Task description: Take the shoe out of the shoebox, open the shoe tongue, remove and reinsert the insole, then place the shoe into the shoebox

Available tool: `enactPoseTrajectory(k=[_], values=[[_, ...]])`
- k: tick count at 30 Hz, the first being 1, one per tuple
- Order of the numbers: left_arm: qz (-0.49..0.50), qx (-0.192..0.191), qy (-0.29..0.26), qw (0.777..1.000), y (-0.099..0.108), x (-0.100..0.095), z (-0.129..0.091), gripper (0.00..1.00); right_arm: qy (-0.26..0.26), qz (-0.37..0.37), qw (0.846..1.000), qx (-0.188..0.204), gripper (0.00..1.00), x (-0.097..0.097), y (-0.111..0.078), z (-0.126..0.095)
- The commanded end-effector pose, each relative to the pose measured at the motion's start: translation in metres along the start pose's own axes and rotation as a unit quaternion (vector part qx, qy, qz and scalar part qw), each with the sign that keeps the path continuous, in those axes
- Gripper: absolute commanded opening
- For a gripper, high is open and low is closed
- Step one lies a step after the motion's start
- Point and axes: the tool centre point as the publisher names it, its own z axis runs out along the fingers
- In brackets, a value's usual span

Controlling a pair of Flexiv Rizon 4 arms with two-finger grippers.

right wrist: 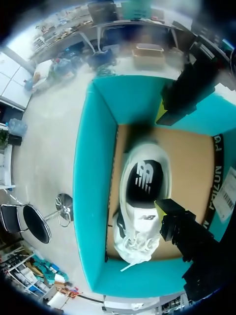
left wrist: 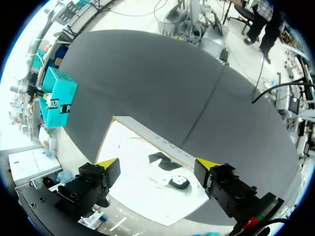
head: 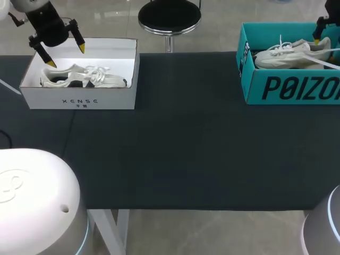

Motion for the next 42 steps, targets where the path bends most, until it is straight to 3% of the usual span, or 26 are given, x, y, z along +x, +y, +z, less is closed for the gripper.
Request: enactPoseTrajectory(k=[1,24,42], values=[[0.0,-0.001,0.001,1.0,-0.001,0.001,0.0,1.0,0.006,-0.001,0.997,0.075,1.0,-0.006,0.014,0.011],[0.0,-0.001,0.001,1.0,-0.001,0.001,0.0,1.0,0.0,-0.019,0.995,0.102,1.0,-0.014,0.038,0.023],[0.0,-0.001,0.001,1.0,-0.001,0.001,0.0,1.0,-0.005,-0.019,0.991,0.129,1.0,-0.021,0.033,0.025]])
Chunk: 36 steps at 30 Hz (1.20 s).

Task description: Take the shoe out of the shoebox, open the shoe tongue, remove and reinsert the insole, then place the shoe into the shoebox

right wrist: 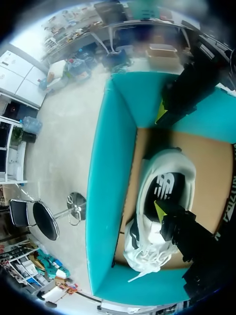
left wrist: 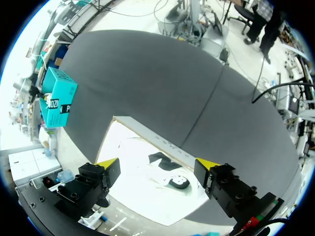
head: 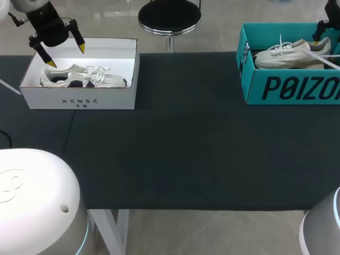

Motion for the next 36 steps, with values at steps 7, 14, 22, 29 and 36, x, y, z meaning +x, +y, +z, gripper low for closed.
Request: enactPoseTrajectory(k=[7,14,22,29,36], values=[[0.0,-0.001,0.001,1.0,-0.001,0.001,0.0,1.0,0.0,-0.003,0.979,0.205,0.42,-0.007,0.007,0.001],[0.0,-0.001,0.001,1.0,-0.001,0.001,0.0,1.0,-0.002,-0.009,0.977,0.212,0.0,-0.005,0.005,0.003],[0.0,-0.001,0.001,1.0,-0.001,0.001,0.0,1.0,-0.001,-0.008,0.976,0.216,0.0,-0.003,-0.002,0.002],[0.0,-0.001,0.001,1.0,-0.001,0.001,0.0,1.0,0.002,-0.004,0.977,0.214,0.0,-0.006,-0.003,-0.006],[0.0,-0.001,0.001,1.0,-0.001,0.001,0.0,1.0,0.002,0.001,0.98,0.201,0.0,-0.008,0.002,-0.024]])
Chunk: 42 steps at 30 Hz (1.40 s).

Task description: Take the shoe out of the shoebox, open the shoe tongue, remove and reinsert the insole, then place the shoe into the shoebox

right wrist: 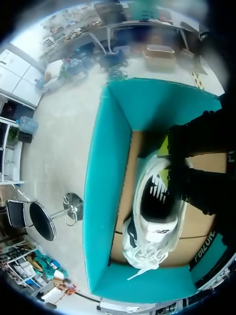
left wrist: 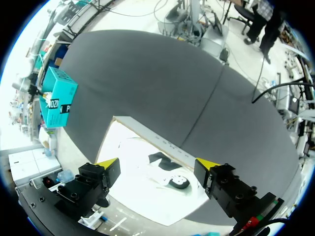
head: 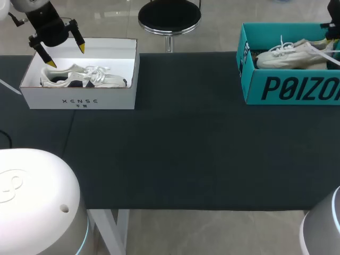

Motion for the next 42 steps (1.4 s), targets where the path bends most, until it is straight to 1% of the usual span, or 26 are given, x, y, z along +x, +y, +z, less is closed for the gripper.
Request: enactPoseTrajectory(k=[1,6,14,19,25,30,37,42], values=[[0.0,-0.001,0.001,1.0,-0.001,0.001,0.0,1.0,0.002,0.0,0.984,0.179,0.0,-0.004,0.008,-0.014],[0.0,-0.001,0.001,1.0,-0.001,0.001,0.0,1.0,0.008,0.006,0.986,0.167,0.0,-0.004,0.013,-0.029],[0.0,-0.001,0.001,1.0,-0.001,0.001,0.0,1.0,0.026,0.019,0.99,0.14,0.0,0.003,0.023,-0.058],[0.0,-0.001,0.001,1.0,-0.001,0.001,0.0,1.0,0.026,0.018,0.992,0.12,0.0,0.012,0.029,-0.087],[0.0,-0.001,0.001,1.0,-0.001,0.001,0.0,1.0,0.021,0.018,0.996,0.09,0.0,0.016,0.034,-0.131],[0.0,-0.001,0.001,1.0,-0.001,0.001,0.0,1.0,0.018,0.013,0.998,0.06,0.0,0.016,0.032,-0.175],[0.0,-0.001,0.001,1.0,-0.001,0.001,0.0,1.0,0.025,0.014,1.0,0.013,0.0,0.018,0.019,-0.234],[0.0,-0.001,0.001,1.0,-0.001,0.001,0.0,1.0,0.038,0.005,0.999,-0.02,0.0,0.027,0.007,-0.275]])
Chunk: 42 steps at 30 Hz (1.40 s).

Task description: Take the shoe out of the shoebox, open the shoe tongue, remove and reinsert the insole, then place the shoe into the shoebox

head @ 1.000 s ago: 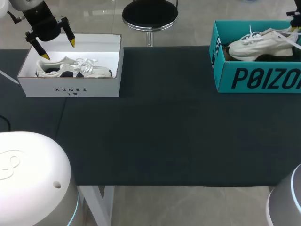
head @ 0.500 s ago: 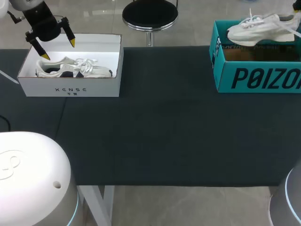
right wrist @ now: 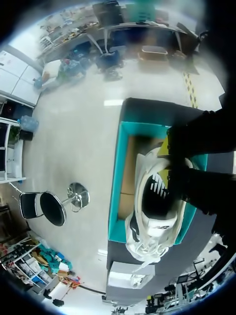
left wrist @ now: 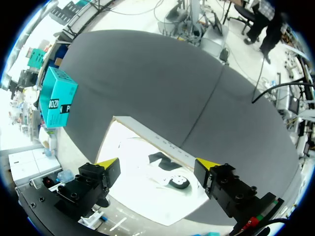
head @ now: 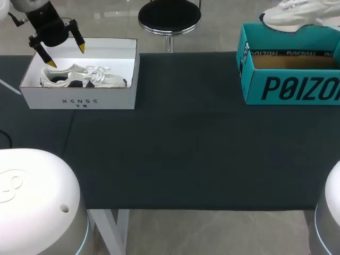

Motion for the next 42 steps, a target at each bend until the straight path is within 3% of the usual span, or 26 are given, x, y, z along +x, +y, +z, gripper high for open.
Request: enactPoseTrajectory(k=[1,6,8,11,18,27,34,42], values=[[0.0,-0.001,0.001,1.0,-0.001,0.001,0.0,1.0,-0.004,-0.007,0.999,-0.051,0.0,0.016,-0.031,-0.064],[0.0,-0.001,0.001,1.0,-0.001,0.001,0.0,1.0,-0.004,-0.017,0.996,-0.084,0.0,0.048,-0.063,-0.091],[0.0,-0.001,0.001,1.0,-0.001,0.001,0.0,1.0,-0.001,-0.015,0.995,-0.097,0.0,0.056,-0.074,-0.093],[0.0,-0.001,0.001,1.0,-0.001,0.001,0.0,1.0,0.0,-0.007,0.993,-0.119,0.0,0.086,-0.102,-0.096],[0.0,-0.001,0.001,1.0,-0.001,0.001,0.0,1.0,0.003,0.028,0.987,-0.16,0.0,0.153,-0.162,-0.083],[0.0,-0.001,0.001,1.0,-0.001,0.001,0.0,1.0,0.017,0.06,0.976,-0.208,0.0,0.23,-0.218,-0.062],[0.0,-0.001,0.001,1.0,-0.001,0.001,0.0,1.0,0.021,0.066,0.965,-0.253,0.0,0.275,-0.247,-0.047],[0.0,-0.001,0.001,1.0,-0.001,0.001,0.0,1.0,0.019,0.017,0.944,-0.33,0.0,0.319,-0.271,-0.022]])
